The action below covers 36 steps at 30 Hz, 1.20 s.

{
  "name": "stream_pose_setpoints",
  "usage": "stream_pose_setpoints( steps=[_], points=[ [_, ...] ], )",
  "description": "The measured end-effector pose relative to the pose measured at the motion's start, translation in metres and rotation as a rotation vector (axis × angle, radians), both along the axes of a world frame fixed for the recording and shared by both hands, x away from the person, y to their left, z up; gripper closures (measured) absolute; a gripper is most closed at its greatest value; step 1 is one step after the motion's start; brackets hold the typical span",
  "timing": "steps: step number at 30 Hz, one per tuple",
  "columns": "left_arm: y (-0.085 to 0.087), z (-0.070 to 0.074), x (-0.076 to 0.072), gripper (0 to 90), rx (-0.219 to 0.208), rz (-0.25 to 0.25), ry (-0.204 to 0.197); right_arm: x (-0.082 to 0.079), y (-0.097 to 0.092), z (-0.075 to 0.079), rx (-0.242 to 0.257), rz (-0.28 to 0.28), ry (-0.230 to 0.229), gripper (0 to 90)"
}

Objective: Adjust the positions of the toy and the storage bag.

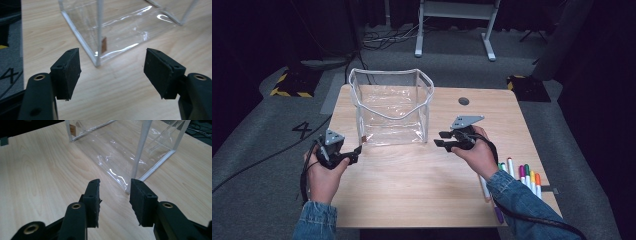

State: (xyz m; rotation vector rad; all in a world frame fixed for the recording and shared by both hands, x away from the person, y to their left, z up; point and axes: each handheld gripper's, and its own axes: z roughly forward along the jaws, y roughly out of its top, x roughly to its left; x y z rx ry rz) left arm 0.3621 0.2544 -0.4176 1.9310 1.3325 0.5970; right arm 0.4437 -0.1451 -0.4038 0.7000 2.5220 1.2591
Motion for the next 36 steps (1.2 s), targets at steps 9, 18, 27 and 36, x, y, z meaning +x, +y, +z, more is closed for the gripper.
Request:
stream_pose_setpoints(
  steps=[9,18,27,36],
  points=[
    [0.010,-0.013,0.042,36.3,-0.022,0.008,0.002,0.038,0.015,-0.017,0.045,-0.056,0.020,61.6],
    [0.003,-0.013,0.056,74.8,0.033,-0.053,0.015,0.058,0.037,-0.018,0.060,-0.028,0.004,79.2],
    [-0.005,-0.012,0.039,87.4,0.039,-0.096,0.012,0.039,0.034,-0.014,0.003,-0.021,-0.031,88.1],
    [-0.022,-0.013,0.007,87.3,0.018,-0.170,0.009,0.003,0.006,-0.011,-0.017,-0.023,-0.015,88.0]
  ],
)
